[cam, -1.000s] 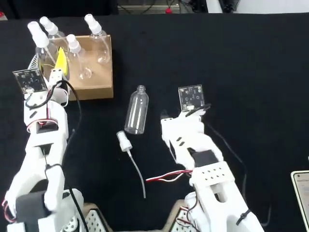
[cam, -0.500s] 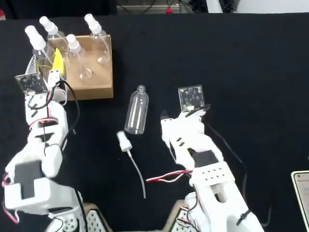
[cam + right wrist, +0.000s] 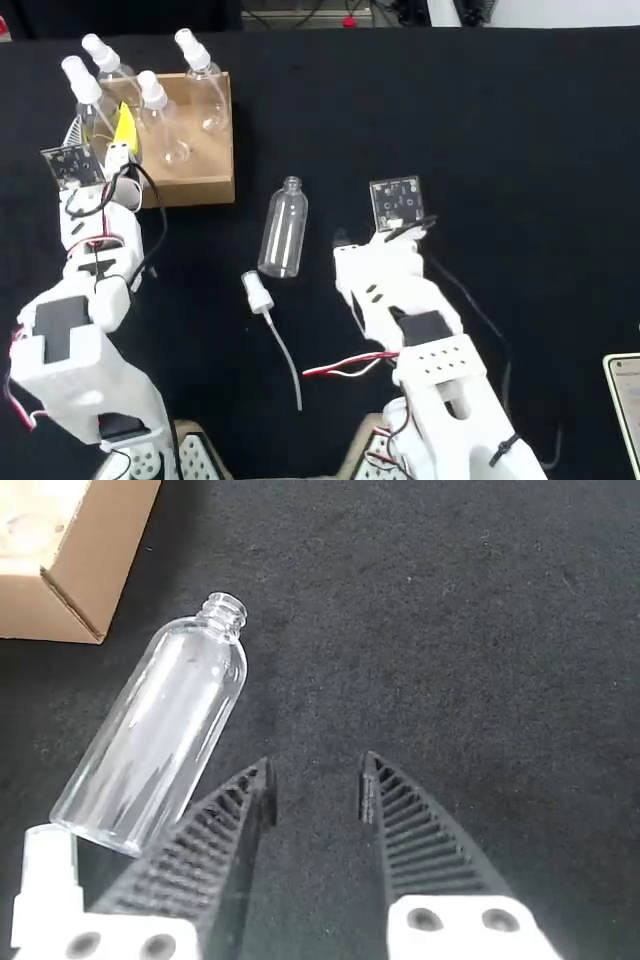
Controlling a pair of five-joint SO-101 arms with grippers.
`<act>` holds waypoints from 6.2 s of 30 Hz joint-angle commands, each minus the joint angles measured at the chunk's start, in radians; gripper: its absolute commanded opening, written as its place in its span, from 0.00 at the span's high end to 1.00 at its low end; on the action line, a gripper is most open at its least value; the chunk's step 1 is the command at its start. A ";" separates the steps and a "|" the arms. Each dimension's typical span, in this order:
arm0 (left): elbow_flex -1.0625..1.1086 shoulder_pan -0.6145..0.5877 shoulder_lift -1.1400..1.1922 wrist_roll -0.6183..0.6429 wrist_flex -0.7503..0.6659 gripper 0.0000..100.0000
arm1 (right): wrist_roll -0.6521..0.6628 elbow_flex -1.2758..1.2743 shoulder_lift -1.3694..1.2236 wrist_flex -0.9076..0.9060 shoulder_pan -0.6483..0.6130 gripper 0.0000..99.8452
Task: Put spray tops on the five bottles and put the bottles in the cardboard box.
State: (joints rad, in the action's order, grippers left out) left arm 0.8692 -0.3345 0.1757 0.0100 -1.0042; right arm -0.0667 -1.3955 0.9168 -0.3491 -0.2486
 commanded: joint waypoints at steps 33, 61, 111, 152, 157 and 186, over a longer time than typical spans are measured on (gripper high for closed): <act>-0.351 -0.012 0.292 0.012 0.087 0.92 | 0.008 0.013 0.021 0.028 0.011 0.87; -0.259 -0.015 0.287 0.011 0.100 0.78 | 0.008 0.015 0.025 0.028 0.011 0.87; -0.025 -0.094 0.015 0.011 0.107 0.65 | 0.008 0.015 0.022 0.028 0.011 0.87; 0.312 0.028 -1.266 -0.026 1.614 0.65 | 0.008 0.013 0.021 0.028 0.011 0.87; 0.122 0.177 -1.227 -0.026 1.860 0.65 | 0.009 0.015 0.024 0.028 0.017 0.87; -0.252 0.587 -0.453 -0.026 1.709 0.65 | 0.008 0.030 0.021 0.080 0.158 0.87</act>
State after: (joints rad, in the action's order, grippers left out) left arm 0.6820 0.2409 -0.3138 -0.0453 0.7664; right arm -0.0667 -1.3955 0.9168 -0.2923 -0.1059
